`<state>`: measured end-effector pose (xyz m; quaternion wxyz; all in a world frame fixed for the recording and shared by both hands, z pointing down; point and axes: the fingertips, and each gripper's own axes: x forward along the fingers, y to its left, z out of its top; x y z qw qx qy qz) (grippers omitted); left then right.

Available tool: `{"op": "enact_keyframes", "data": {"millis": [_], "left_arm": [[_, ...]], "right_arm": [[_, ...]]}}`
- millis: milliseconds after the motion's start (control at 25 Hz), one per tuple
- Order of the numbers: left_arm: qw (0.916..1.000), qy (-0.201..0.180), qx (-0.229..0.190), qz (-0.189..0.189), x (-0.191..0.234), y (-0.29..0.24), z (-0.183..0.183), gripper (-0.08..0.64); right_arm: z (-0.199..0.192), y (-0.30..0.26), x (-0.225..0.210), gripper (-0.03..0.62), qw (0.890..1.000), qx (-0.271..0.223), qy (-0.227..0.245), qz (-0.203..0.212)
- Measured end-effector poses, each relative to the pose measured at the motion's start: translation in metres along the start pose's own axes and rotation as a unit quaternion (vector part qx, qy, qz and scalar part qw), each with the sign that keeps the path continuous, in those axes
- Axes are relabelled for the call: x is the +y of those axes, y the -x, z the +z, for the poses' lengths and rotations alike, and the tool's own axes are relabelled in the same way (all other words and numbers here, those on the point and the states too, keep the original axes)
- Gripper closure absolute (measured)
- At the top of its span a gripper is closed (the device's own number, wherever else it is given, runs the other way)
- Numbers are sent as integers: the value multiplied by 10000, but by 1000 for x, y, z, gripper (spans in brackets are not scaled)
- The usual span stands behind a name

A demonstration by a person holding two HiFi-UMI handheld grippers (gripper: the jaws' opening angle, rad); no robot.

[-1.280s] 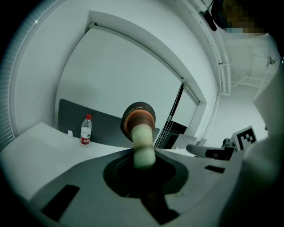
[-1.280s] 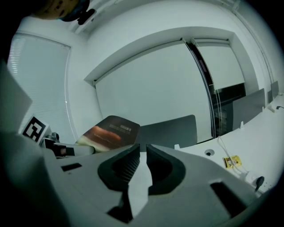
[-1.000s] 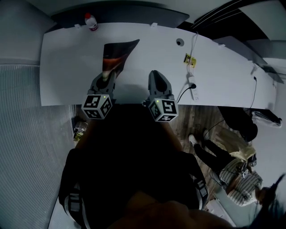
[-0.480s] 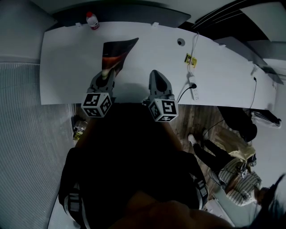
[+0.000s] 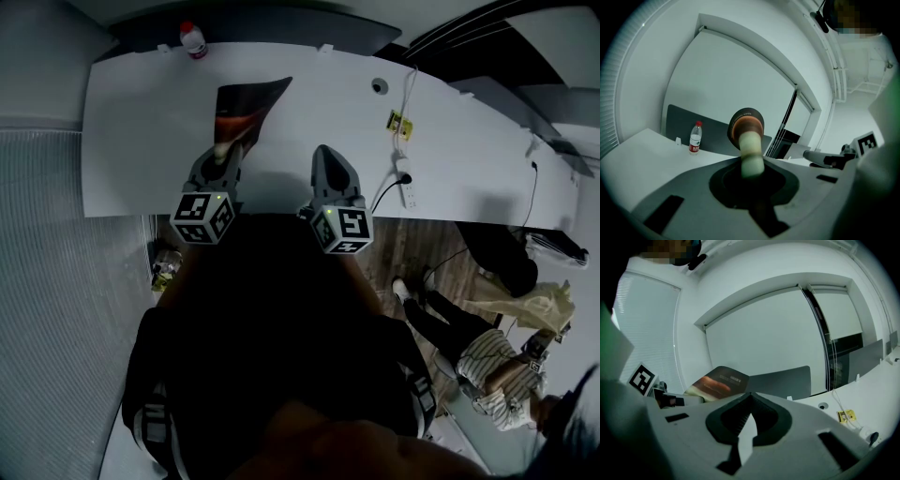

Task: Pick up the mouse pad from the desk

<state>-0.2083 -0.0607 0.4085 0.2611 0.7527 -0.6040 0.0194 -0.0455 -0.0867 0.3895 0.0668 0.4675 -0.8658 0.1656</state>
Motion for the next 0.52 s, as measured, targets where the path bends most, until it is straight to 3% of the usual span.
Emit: {"op": "enact_keyframes", "data": {"millis": [520], "left_arm": [[10000,16,14,-24,0,-5,-2,532]], "right_arm": [[-1,-2,-2,592,10000,11,-21,-16]]}}
